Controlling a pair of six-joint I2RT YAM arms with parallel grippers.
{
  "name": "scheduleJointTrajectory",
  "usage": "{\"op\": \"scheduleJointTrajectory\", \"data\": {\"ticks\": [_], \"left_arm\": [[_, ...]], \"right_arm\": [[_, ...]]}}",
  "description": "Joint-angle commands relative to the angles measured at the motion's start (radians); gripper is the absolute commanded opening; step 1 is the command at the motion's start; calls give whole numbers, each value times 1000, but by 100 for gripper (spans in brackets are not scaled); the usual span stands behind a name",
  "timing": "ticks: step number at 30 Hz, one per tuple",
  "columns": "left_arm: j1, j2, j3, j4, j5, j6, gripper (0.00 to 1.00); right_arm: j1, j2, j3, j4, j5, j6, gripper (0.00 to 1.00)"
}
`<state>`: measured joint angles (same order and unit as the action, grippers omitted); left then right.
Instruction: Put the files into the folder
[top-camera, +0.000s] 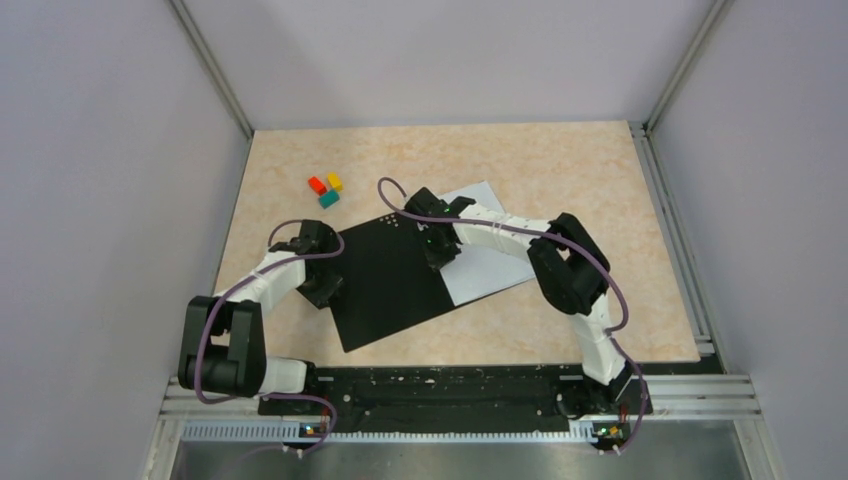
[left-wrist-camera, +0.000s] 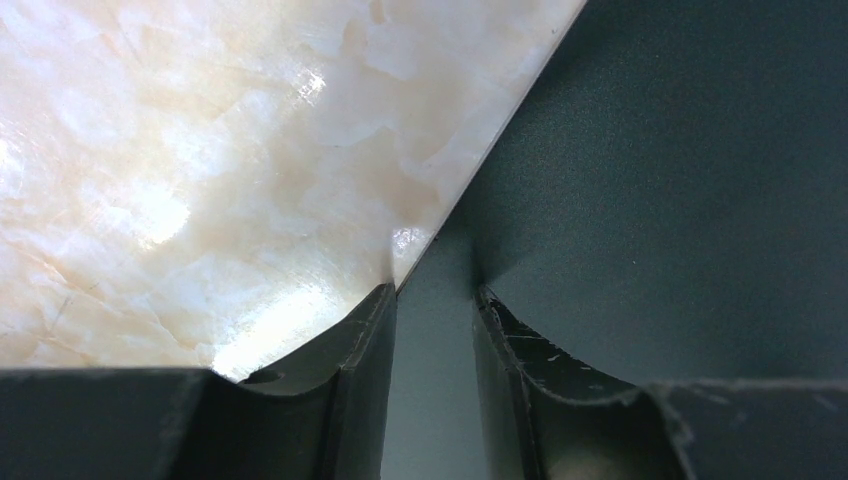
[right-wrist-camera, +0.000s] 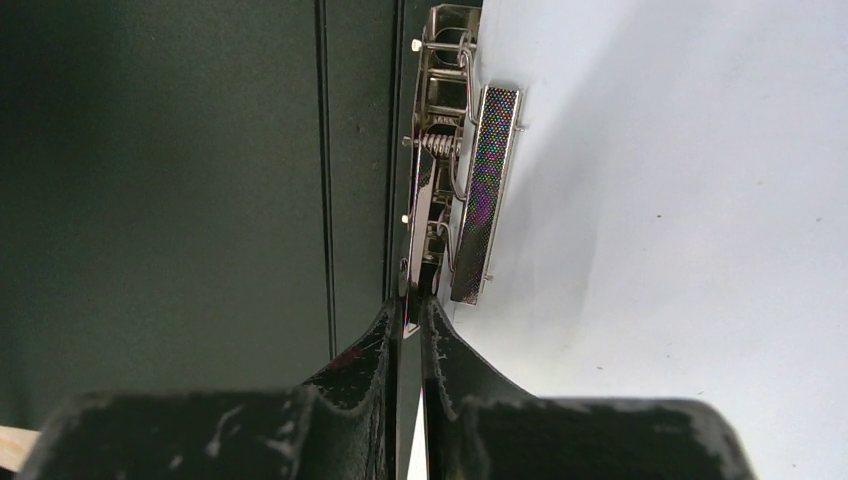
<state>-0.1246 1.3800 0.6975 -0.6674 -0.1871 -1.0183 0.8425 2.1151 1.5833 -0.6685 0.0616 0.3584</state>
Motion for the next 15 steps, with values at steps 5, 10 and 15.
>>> {"op": "scheduleJointTrajectory", "data": {"ticks": [5,10,15], "left_arm": [[3,74,-49,136,18,-1,39],[3,77,-45,143,20,3,39],[3,85,-38,150,22,6,39]], "right_arm": [[1,233,20,-75,-117,-20,0],[2,275,43,-97,-134,-22,0],[1,305,78,-125,-143,-19,0]]}}
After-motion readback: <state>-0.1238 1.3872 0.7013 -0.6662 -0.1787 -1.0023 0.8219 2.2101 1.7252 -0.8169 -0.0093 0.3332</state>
